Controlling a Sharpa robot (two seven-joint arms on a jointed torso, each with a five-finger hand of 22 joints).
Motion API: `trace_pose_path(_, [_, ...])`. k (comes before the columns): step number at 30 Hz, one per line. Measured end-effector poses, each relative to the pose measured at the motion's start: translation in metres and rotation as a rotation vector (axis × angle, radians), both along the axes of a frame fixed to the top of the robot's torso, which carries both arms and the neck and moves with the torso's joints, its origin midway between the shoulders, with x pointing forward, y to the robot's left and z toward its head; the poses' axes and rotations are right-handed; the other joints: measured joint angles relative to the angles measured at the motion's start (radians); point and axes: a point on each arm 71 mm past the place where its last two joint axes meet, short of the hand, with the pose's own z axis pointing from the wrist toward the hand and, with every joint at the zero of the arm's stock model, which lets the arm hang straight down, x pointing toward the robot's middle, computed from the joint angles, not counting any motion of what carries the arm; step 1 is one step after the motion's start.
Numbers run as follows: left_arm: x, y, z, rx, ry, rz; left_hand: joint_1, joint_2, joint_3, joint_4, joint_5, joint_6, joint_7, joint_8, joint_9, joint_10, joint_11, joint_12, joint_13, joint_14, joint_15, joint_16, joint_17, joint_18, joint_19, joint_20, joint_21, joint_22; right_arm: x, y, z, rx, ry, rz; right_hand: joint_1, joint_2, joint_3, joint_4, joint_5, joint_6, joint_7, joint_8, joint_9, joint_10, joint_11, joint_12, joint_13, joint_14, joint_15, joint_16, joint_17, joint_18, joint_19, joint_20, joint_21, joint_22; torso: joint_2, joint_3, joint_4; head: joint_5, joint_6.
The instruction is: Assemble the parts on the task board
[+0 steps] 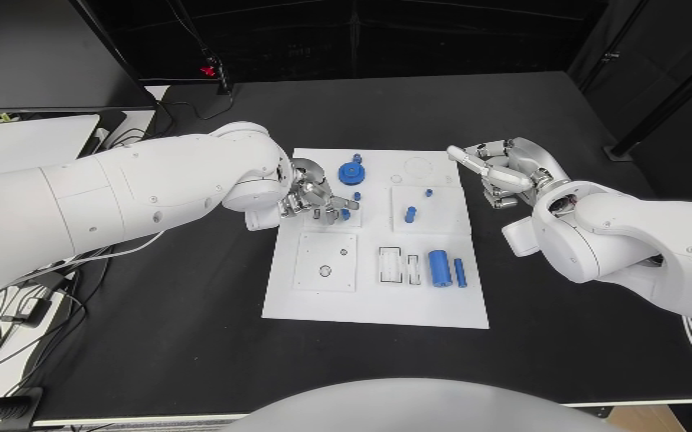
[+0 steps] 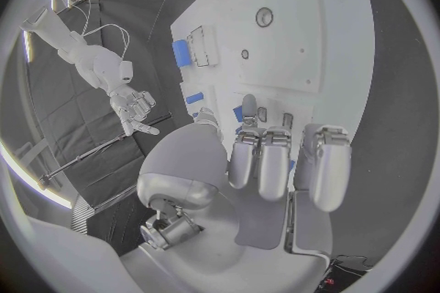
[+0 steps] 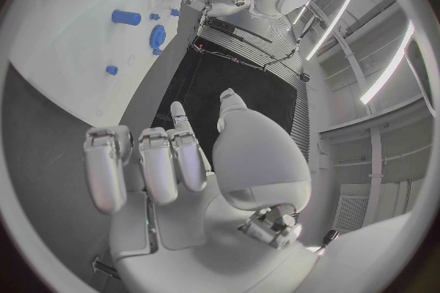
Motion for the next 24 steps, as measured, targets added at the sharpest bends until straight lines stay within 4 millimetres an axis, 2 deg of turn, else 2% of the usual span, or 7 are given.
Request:
trace_pose_path(2, [0.0000, -0.0018, -0.0008, 0.011, 0.000, 0.001, 0.008, 0.008, 0.000, 0.000, 0.012, 0.004, -0.004, -0.001, 0.007, 0.000, -0.008, 0.000, 0.000, -0.001, -0.007, 0.000, 0.000, 0.000, -0.004, -0.004, 0.000, 0.000, 0.0003, 0.0003, -0.0003, 0.000, 0.002, 0.000, 0.000, 0.000, 0.000, 0.000, 0.000, -0.003, 0.003, 0.004, 0.000, 0.000, 0.000, 0.000, 0.000, 0.000, 0.000, 0.000, 0.000, 0.000, 0.000, 0.000, 0.000, 0.000, 0.000, 0.0001, 0.0000, 0.000, 0.000])
trace_pose_path(6, [0.0011, -0.0046, -0.0026, 0.038, -0.002, 0.010, 0.019, 0.019, 0.000, 0.000, 0.039, 0.008, -0.008, -0.013, 0.021, 0.000, -0.008, 0.000, 0.000, -0.001, -0.007, 0.000, 0.000, 0.000, 0.000, -0.007, 0.000, 0.000, 0.0008, 0.0007, -0.0009, 0.000, 0.006, 0.000, 0.000, 0.000, 0.000, 0.000, 0.000, -0.003, 0.003, 0.005, 0.000, 0.000, 0.000, 0.000, 0.000, 0.000, 0.000, 0.000, 0.000, 0.000, 0.000, 0.000, 0.000, 0.000, 0.000, 0.0006, 0.0002, 0.000, 0.000])
trace_pose_path(12, [0.0040, -0.0064, -0.0038, 0.063, -0.010, 0.028, 0.023, 0.023, 0.000, 0.000, 0.039, 0.008, -0.008, -0.018, 0.027, 0.000, -0.007, 0.000, 0.000, 0.003, -0.010, 0.000, 0.000, 0.000, -0.003, -0.011, 0.000, 0.000, 0.0012, 0.0014, -0.0018, -0.001, 0.014, 0.001, 0.000, 0.000, -0.006, 0.001, 0.000, -0.003, 0.003, 0.005, 0.000, 0.000, 0.000, 0.000, 0.000, 0.000, 0.000, 0.000, 0.000, 0.000, 0.000, 0.000, 0.000, 0.000, 0.000, 0.0010, 0.0009, -0.001, 0.000])
trace_pose_path(14, [0.0047, -0.0061, -0.0042, 0.068, -0.012, 0.035, 0.023, 0.023, 0.000, 0.000, 0.039, 0.008, -0.008, -0.020, 0.029, 0.000, -0.007, 0.000, 0.000, 0.000, -0.012, 0.000, 0.000, 0.000, -0.003, -0.011, 0.000, 0.000, 0.0014, 0.0012, -0.0020, -0.001, 0.016, 0.000, 0.007, 0.007, -0.011, -0.003, -0.001, -0.007, 0.007, 0.011, 0.000, 0.000, 0.000, 0.000, 0.000, 0.000, 0.000, 0.000, 0.000, 0.000, 0.000, 0.000, 0.000, 0.000, 0.000, 0.0010, 0.0010, -0.002, -0.001])
trace_pose_path(21, [0.0069, -0.0073, -0.0044, 0.075, -0.022, 0.049, 0.023, 0.023, -0.012, 0.002, 0.039, 0.014, -0.007, -0.027, 0.038, -0.003, -0.011, 0.000, 0.000, 0.000, -0.013, 0.000, 0.000, 0.000, -0.003, -0.011, 0.000, 0.000, 0.0018, 0.0006, -0.0029, -0.003, 0.024, -0.003, 0.012, 0.001, -0.012, -0.005, -0.006, -0.008, 0.008, 0.013, 0.000, 0.000, 0.000, 0.000, 0.000, 0.000, 0.000, 0.000, 0.000, 0.000, 0.000, 0.000, 0.000, 0.000, -0.001, 0.0011, 0.0021, -0.005, -0.002])
trace_pose_path(24, [0.0081, -0.0084, -0.0045, 0.075, -0.026, 0.053, 0.006, 0.024, -0.028, 0.002, 0.024, 0.014, -0.007, -0.033, 0.048, -0.001, -0.013, 0.000, 0.000, 0.000, -0.013, 0.000, 0.000, 0.000, -0.003, -0.011, 0.000, 0.000, 0.0023, 0.0004, -0.0035, -0.004, 0.029, -0.004, 0.012, 0.001, -0.015, -0.002, -0.006, -0.008, 0.008, 0.013, 0.000, 0.000, 0.000, 0.000, 0.000, 0.000, 0.000, 0.000, 0.000, 0.000, 0.004, 0.004, 0.000, 0.000, -0.001, 0.0012, 0.0021, -0.005, -0.002])
